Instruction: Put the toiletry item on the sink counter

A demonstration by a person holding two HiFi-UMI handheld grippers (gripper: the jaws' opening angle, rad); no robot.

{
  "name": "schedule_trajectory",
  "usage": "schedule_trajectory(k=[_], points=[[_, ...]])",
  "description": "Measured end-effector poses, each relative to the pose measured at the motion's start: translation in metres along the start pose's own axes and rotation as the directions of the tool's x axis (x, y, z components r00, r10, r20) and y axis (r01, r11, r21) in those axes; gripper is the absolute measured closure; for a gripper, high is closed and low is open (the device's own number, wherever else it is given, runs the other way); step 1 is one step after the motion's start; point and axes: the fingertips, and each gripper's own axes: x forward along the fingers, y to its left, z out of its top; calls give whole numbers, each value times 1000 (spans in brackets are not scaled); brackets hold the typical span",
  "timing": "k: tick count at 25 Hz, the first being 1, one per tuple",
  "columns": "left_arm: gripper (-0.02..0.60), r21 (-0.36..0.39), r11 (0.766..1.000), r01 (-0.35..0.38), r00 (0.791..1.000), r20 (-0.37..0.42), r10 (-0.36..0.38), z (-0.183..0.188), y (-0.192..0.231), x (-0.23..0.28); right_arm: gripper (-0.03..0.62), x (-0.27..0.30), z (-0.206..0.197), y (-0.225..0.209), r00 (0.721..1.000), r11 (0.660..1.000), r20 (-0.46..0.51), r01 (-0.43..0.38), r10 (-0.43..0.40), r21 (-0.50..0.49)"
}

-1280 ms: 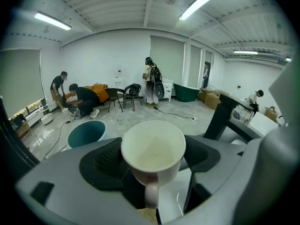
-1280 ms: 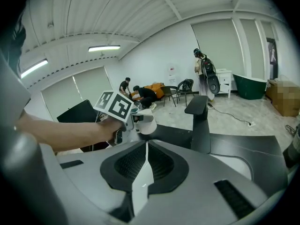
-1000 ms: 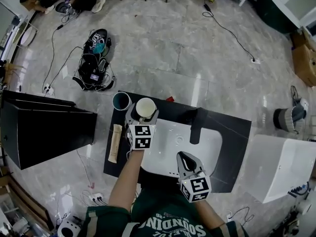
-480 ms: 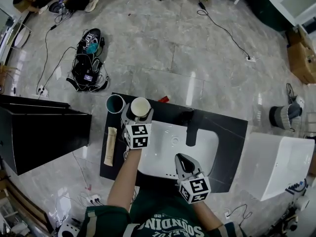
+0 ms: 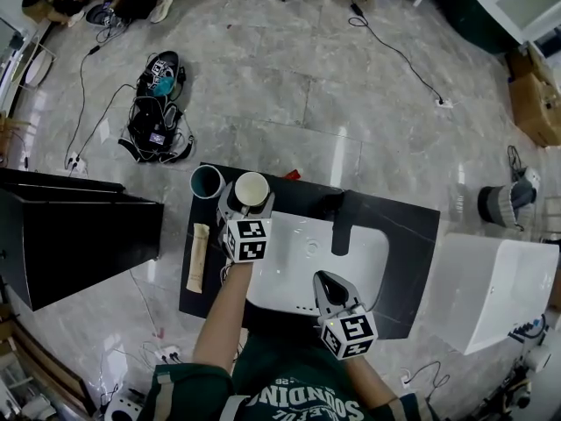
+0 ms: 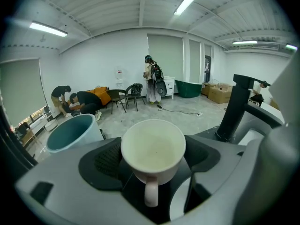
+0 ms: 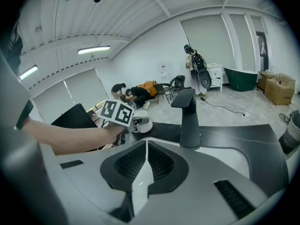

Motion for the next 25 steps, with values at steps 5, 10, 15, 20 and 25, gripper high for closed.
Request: schedule_trajectory(k=[5,10,15,20,25], points=[[167,-45,999,13,1000,3,-12,-4,-2,-6,549,-6,0,2,1000,1000,16,0,0,0],[167,-40,999,8,1000,22,-7,-2,-5,-26,551,-14,0,6,1000,1000,29,-3,3,-7],[169,-51,999,8,998,58,-5,4,-8,-61,551,-24,7,12,998,999,70,6,-3,-36],[196,-40,997,61,993,108,-57,27,-26,-105,551,-42,14,16,993,998,118,3,4,-57],[379,10,986,167,976,138,-167,38,-69,-147,551,-63,20,23,988,995,149,-17,31,-94]])
